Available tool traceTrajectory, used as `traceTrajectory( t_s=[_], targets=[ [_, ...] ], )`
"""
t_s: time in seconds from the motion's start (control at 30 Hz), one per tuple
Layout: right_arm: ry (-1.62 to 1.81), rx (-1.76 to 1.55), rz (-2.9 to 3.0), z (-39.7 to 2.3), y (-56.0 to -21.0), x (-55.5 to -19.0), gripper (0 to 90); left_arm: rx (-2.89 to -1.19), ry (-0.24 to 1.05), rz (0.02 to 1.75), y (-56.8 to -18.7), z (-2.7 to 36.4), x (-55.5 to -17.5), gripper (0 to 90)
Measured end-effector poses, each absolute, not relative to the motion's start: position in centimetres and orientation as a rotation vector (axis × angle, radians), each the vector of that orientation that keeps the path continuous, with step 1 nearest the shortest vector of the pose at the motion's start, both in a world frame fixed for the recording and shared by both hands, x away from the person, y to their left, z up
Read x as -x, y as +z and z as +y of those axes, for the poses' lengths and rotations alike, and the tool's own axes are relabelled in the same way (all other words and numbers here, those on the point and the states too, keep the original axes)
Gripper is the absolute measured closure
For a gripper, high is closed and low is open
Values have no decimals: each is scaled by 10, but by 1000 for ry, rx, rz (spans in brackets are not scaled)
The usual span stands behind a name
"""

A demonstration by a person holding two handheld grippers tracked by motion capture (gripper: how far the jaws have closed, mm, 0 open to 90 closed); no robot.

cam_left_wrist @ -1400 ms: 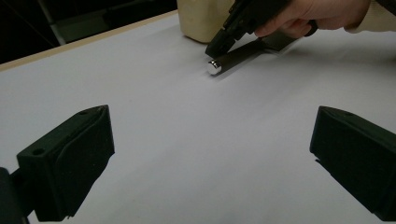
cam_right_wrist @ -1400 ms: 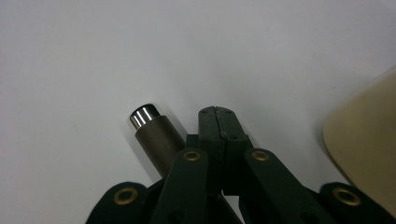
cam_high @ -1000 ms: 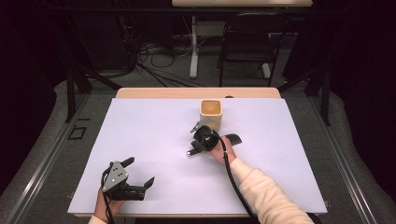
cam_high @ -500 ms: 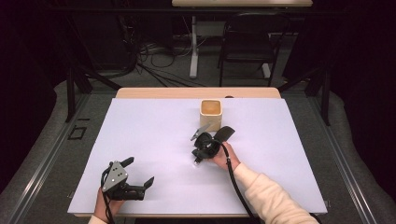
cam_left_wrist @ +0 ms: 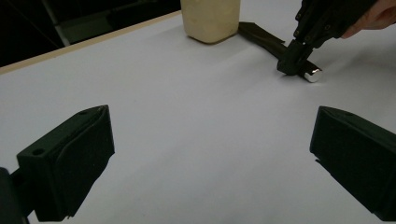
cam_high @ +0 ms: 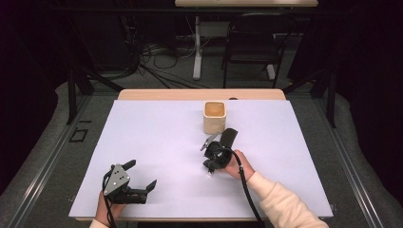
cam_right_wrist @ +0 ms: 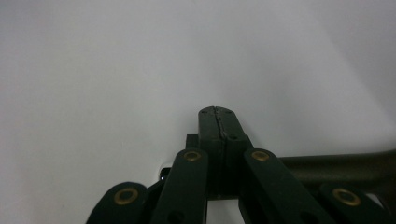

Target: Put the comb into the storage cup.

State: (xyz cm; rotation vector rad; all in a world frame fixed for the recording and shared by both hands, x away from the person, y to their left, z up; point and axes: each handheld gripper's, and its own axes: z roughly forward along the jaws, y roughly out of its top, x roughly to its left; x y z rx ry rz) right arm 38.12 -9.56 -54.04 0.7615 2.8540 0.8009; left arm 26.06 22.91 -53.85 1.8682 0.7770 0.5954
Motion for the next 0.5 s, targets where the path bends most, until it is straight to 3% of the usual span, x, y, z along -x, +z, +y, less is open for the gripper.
traceTrajectory(
  t_s=[0.5],
  targets=[
    [706,-832,2872,-141,-536,-364,900,-1867,600,778,-538,229,-260,0]
  ],
)
